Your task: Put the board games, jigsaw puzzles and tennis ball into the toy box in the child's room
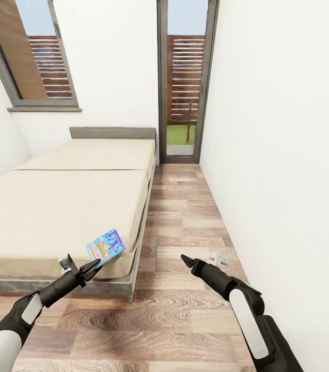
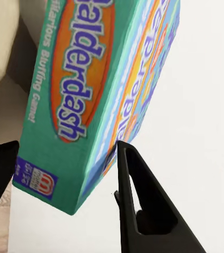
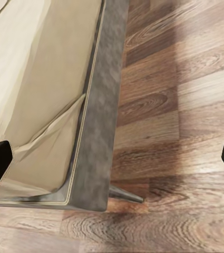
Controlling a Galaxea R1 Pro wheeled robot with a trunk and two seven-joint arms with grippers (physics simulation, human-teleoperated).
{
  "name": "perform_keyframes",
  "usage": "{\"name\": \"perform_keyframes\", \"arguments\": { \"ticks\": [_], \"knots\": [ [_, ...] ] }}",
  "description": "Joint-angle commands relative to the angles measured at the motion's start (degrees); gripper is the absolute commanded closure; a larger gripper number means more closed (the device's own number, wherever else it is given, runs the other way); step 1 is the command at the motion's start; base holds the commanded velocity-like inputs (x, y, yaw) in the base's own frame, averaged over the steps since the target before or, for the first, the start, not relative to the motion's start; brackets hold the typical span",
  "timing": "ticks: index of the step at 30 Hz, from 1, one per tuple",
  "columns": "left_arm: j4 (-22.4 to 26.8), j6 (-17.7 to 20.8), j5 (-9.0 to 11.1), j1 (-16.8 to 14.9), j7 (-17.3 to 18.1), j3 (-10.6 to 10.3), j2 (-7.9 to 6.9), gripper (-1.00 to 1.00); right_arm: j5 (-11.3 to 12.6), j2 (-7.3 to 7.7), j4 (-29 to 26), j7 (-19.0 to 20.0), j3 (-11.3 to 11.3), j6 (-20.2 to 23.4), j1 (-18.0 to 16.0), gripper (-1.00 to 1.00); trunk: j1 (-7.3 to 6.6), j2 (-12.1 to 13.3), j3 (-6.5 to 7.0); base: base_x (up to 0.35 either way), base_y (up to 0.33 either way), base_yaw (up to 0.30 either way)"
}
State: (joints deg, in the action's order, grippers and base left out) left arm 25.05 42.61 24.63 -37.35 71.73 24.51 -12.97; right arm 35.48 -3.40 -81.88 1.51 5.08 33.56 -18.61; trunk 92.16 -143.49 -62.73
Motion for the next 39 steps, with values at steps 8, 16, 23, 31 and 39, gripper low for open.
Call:
{"name": "perform_keyframes", "arguments": {
  "ticks": [8,16,23,31,39],
  "knots": [
    [-0.09,-0.51,-0.85,0.00,-1.24,0.11,-0.04,1.00,-0.06,-0.03,-0.03,0.16,-0.08,0.27,-0.02,-1.00,-0.20,0.10,1.72,0.000,0.000,0.000],
    [-0.09,-0.51,-0.86,-0.02,-1.24,0.10,-0.03,1.00,-0.06,-0.03,-0.03,0.16,-0.08,0.27,-0.02,-1.00,-0.41,0.21,3.49,0.000,0.000,0.000],
    [-0.09,-0.51,-0.85,-0.02,-1.24,0.10,-0.04,1.00,-0.06,-0.03,-0.03,0.16,-0.08,0.27,-0.02,-1.00,-1.37,1.85,4.88,0.000,0.000,0.000],
    [-0.09,-0.51,-0.87,-0.01,-1.24,0.10,-0.10,1.00,-0.06,-0.03,-0.03,0.16,-0.08,0.27,-0.02,-1.00,-3.12,5.06,6.31,0.000,0.000,0.000],
    [-0.09,-0.49,-0.87,-0.01,-1.24,0.05,-0.12,1.00,-0.07,-0.03,-0.03,0.16,-0.08,0.27,-0.02,-1.00,-4.88,8.27,7.75,0.000,0.000,0.000]
  ]
}}
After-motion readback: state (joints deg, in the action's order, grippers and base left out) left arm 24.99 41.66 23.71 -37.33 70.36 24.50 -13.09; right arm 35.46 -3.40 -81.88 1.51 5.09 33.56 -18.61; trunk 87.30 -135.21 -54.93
